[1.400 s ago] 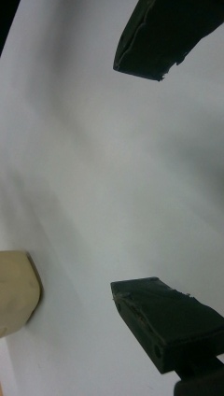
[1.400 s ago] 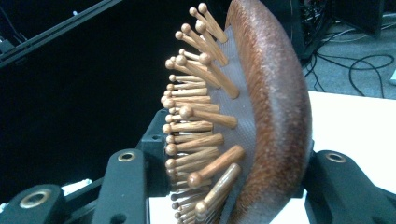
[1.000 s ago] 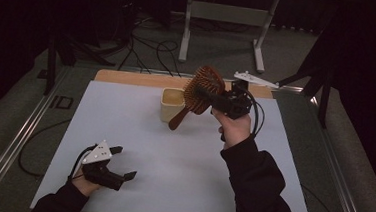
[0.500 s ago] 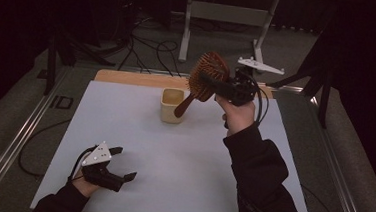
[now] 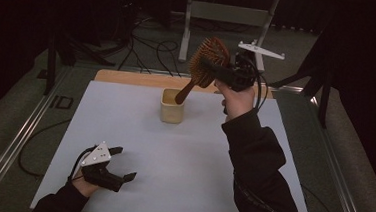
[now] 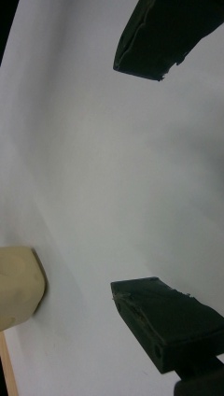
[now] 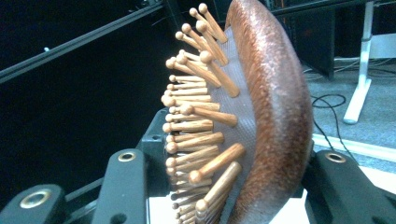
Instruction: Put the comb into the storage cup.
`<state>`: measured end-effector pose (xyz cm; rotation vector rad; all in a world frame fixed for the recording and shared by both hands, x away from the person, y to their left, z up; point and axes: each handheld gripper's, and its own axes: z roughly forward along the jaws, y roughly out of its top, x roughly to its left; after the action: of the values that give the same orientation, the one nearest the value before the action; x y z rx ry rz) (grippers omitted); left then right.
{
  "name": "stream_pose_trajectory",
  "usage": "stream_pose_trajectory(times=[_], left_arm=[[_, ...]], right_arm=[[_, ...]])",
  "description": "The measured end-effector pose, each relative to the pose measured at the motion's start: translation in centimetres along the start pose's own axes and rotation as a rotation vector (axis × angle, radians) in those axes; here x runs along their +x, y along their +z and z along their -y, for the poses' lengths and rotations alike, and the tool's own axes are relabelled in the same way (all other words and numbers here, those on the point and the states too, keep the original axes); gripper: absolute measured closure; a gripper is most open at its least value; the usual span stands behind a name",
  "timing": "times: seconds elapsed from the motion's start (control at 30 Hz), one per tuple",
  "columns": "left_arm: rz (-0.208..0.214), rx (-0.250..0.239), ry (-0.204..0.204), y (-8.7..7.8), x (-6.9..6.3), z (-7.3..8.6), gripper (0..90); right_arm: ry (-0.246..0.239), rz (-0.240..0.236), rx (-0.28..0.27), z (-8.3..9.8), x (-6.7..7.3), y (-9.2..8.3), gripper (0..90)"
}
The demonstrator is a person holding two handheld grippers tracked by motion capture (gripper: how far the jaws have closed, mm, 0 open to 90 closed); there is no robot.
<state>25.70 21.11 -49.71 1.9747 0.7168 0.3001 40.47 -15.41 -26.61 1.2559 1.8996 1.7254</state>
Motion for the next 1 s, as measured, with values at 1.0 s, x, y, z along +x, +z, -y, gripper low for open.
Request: stream_pose_trajectory(times=[1.0], left_arm=[[0.020, -0.013, 0.014, -0.2, 0.0, -0.1, 0.0]], right_arm=[[0.009, 0.072, 0.038, 1.8, -2.5, 7.3, 50.3]])
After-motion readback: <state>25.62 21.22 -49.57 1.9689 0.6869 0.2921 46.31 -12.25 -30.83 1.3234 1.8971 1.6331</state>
